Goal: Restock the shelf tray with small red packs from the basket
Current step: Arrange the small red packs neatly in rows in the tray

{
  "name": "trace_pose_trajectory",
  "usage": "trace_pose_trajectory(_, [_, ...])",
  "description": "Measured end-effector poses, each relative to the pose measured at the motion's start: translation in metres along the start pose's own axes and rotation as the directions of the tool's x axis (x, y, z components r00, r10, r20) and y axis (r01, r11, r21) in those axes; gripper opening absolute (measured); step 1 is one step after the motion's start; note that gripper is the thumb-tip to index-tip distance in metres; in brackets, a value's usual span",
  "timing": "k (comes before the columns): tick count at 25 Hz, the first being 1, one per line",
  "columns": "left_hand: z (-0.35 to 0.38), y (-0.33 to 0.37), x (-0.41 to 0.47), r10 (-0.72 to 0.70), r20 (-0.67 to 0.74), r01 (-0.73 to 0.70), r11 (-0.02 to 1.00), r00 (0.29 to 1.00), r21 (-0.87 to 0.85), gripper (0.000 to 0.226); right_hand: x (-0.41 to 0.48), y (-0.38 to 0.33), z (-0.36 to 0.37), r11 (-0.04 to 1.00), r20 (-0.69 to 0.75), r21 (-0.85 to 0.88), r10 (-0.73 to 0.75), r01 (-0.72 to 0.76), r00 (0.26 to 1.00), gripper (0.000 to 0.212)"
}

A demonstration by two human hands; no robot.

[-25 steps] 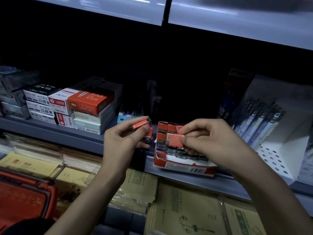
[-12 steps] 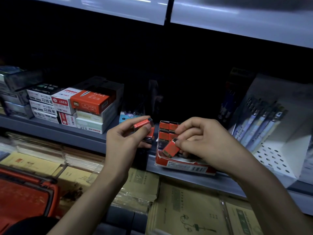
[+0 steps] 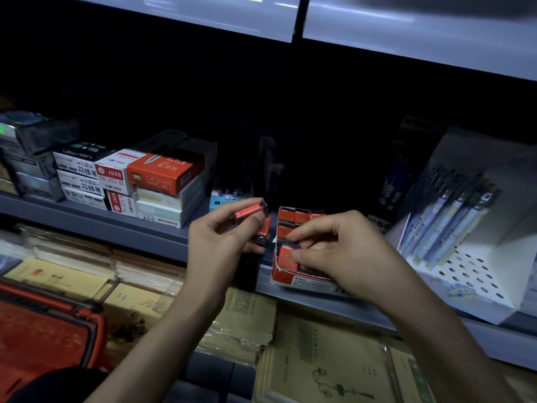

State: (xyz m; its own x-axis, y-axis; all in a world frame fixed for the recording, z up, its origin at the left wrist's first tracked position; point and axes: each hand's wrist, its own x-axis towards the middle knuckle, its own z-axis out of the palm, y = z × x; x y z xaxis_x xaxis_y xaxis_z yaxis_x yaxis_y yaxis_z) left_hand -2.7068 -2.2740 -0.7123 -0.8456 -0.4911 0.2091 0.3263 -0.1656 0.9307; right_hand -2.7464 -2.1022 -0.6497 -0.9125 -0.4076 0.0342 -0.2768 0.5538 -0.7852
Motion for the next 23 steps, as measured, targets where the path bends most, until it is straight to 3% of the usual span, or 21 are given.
trace_pose_trajectory(10, [0.004,0.008,-0.006,0.076,0.053,-0.076,0.997,0.996,0.010,0.028,-0.005,-0.001,0.002,0.990,-0.040,-0.133,-0.059,0.053,0.997,0.014])
trace_pose_trajectory(18, [0.002,0.007,-0.006,0.066,0.043,-0.067,0.998,0.997,0.005,0.028,-0.012,-0.006,0.004,0.928,-0.008,-0.345,-0.149,0.137,0.989,0.005])
trace_pose_trajectory(23, [0.007,0.000,-0.011,0.036,0.006,-0.036,0.999,0.999,0.013,0.027,-0.012,-0.003,0.002,0.962,-0.012,-0.251,-0.117,0.110,0.993,0.008])
